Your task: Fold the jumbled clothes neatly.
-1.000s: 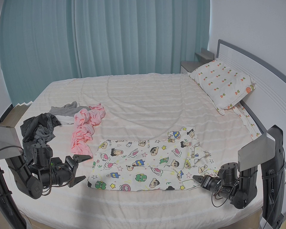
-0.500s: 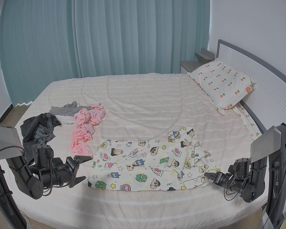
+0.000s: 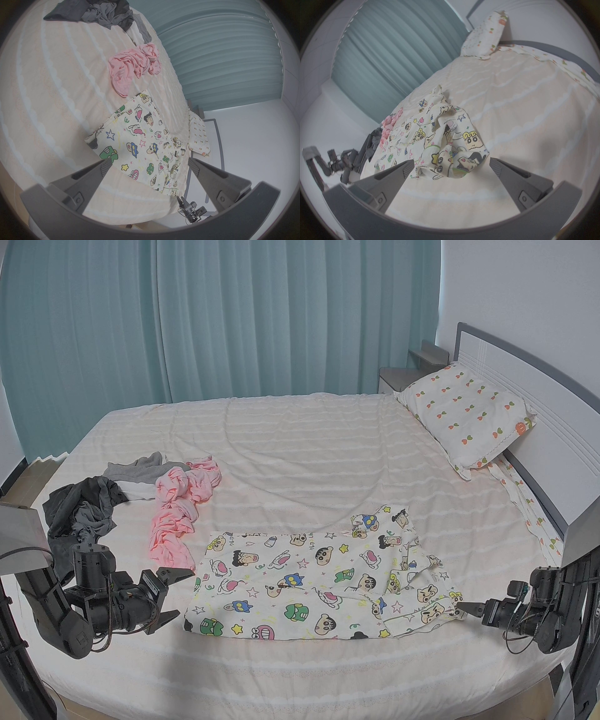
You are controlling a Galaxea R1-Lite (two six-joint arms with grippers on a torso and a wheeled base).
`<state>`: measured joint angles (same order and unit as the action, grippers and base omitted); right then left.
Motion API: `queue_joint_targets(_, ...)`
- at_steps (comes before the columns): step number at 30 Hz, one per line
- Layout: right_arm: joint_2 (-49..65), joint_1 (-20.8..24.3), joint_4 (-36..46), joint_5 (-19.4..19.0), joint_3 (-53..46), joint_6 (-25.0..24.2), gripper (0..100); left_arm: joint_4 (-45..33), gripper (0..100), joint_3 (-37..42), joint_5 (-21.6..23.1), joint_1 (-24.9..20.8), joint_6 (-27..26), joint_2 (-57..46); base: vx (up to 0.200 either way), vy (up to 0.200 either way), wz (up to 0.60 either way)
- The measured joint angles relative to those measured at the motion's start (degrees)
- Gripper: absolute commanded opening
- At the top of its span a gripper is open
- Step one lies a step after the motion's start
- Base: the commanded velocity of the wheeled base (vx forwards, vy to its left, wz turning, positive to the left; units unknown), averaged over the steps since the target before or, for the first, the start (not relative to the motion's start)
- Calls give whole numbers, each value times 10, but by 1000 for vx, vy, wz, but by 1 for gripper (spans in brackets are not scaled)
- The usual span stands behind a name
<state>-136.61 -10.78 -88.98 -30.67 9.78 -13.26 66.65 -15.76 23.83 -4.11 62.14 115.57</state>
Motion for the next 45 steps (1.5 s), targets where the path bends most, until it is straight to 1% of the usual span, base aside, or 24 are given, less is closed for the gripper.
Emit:
queue_joint_targets(2, -4, -14, 0, -34, 3, 36, 100, 0, 100, 0, -3, -2, 0, 1, 0, 0, 0)
queue_joint_targets(5, -14, -30, 0, -95, 8, 106, 100, 0, 100, -1, -7, -5, 0, 3, 0, 0, 0)
queue_joint_targets(7, -22, -34, 0, -118, 14, 129, 100, 0, 100, -1, -9, -6, 0, 4, 0, 0, 0)
queue_joint_targets(10, -40, -39, 0, -156, 30, 150, 100, 0, 100, -1, -10, -8, 0, 5, 0, 0, 0)
queue_joint_targets(12, -50, -40, 0, -167, 44, 155, 100, 1, 100, -1, -11, -8, 0, 5, 0, 0, 0)
queue_joint_targets(16, -66, -34, 0, -177, 69, 158, 100, 1, 100, -1, -11, -9, 0, 6, 0, 0, 0)
queue_joint_targets(24, -97, -12, 0, -179, 96, 163, 100, 4, 100, -2, -11, -9, 0, 8, 0, 0, 0)
queue_joint_targets(25, -98, -12, 0, -179, 97, 164, 0, 6, 100, -1, -11, -9, 0, 9, 0, 0, 0)
queue_joint_targets(29, -105, -11, 0, -181, 98, 168, 0, 22, 100, 0, -12, -9, 0, 11, 0, 0, 0)
queue_joint_targets(34, -106, -21, 0, -205, 97, 168, 0, 27, 100, 1, -19, -12, 0, 15, 0, 0, 0)
queue_joint_targets(45, -109, -47, 0, -207, 95, 167, 0, 28, 100, 2, -20, -13, 0, 18, 0, 0, 0)
